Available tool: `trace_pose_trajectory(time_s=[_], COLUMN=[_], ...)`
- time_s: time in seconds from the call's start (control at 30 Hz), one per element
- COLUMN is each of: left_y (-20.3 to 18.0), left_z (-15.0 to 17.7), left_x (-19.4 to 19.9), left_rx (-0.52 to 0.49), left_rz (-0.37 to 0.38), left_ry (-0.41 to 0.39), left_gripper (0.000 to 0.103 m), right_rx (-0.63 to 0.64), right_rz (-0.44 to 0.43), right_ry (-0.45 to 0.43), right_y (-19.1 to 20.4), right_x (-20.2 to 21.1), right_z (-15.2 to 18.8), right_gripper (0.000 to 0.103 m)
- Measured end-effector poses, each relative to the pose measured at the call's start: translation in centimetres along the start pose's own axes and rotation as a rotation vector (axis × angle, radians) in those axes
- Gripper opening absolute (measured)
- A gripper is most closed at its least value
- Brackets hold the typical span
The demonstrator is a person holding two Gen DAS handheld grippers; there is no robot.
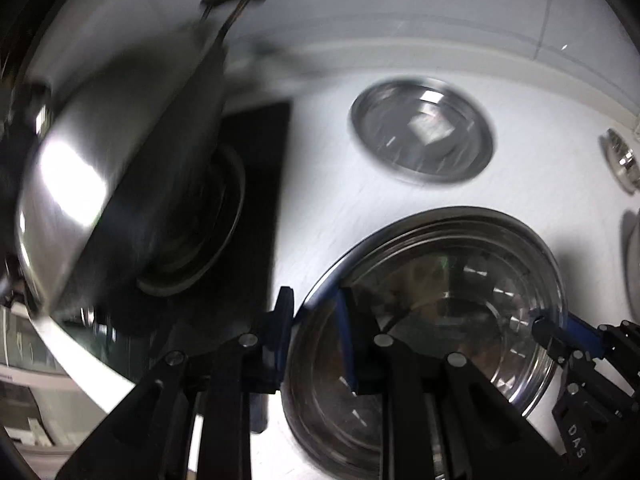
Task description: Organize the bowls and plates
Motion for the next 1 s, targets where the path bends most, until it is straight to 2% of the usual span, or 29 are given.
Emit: trace_pose_trajectory(time_s=[0.2,0.37,0.5,0.67,0.73,0.8,0.87,0.97,1.0], left_y=[1.5,1.1,0.9,0.9,1.2,1.4,1.5,0.9,0.7], left_z=[2.5,3.5,3.9,3.9,3.8,3.4,2.6,0.5,-0.2], left_x=[-2.2,-3.6,-3.9,-4.2,-4.2,-3.7,-2.5,-0.9,-0.6], left_rx=[0.003,-0.021,-0.05,-0.021,0.002,0.019,0.029,0.038,0.042], left_rz=[-0.015,0.002,-0.018,0.008,0.028,0.047,0.069,0.114,0.127], left_ry=[0.046,0.071,0.067,0.073,0.075,0.072,0.051,0.014,0.008], left_gripper=[0.02,0.02,0.02,0.021,0.021,0.021,0.021,0.025,0.031], right_rx=[0.038,0.026,0.023,0.005,0.002,0.012,0.043,0.072,0.067], right_rz=[0.0,0.015,0.021,0.011,-0.02,-0.041,-0.027,-0.006,-0.006], right_ry=[0.069,0.097,0.106,0.13,0.137,0.131,0.102,0.037,0.024], right_y=[2.4,2.2,1.8,1.8,2.0,2.4,2.5,2.0,1.8], right_x=[-3.1,-4.7,-5.8,-7.2,-7.8,-7.6,-7.0,-5.4,-4.8], right_z=[1.3,2.1,2.2,1.7,1.7,1.6,1.0,-0.6,-1.0], right_gripper=[0.01,0.01,0.01,0.012,0.026,0.056,0.071,0.071,0.071])
Point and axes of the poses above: each gripper's, at about its wrist camera, not at the fingertips, and x roughly against the way its jaws point, y to its left, z to its underside, the point moved 8 cm from there along -x, roughly the way its jaws point, and after that the axes turned 4 degrees about -y, right-handed, at the moved point
